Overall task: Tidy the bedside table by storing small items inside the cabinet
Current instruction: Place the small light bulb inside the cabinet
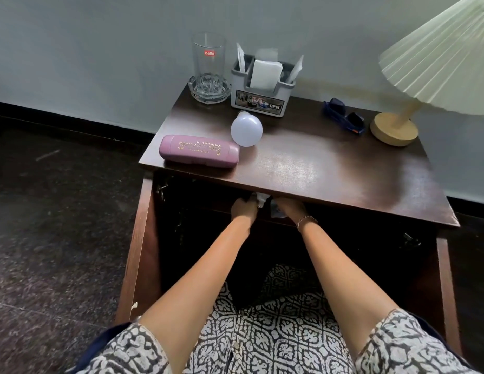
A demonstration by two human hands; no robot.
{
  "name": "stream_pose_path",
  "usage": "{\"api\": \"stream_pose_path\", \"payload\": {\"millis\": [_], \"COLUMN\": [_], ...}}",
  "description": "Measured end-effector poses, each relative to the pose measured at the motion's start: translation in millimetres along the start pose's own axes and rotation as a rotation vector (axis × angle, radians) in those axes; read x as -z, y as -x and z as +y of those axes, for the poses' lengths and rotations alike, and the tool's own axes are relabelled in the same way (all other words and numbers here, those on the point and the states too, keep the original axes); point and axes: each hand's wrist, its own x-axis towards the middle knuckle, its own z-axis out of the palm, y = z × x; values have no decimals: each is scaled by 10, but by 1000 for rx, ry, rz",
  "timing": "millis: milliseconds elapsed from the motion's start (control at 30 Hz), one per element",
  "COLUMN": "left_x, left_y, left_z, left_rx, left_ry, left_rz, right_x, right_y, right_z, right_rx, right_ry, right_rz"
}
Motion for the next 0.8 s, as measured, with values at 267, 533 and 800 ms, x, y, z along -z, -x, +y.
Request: {"api": "stream_pose_path", "payload": {"millis": [267,533,800], "left_x": [39,92,306], "left_y": [25,207,640], "left_z": [10,85,244], "left_rx": [15,-37,-241], "left_ry": [-24,-73,-243], "left_rz": [6,15,50], "right_x": [-16,-31,-92], "right_y": [128,413,826], "right_z": [47,41,-8], "right_rx": [28,168,360], "right_ry": [-57,-110,-319], "right_rz": [180,303,299]}}
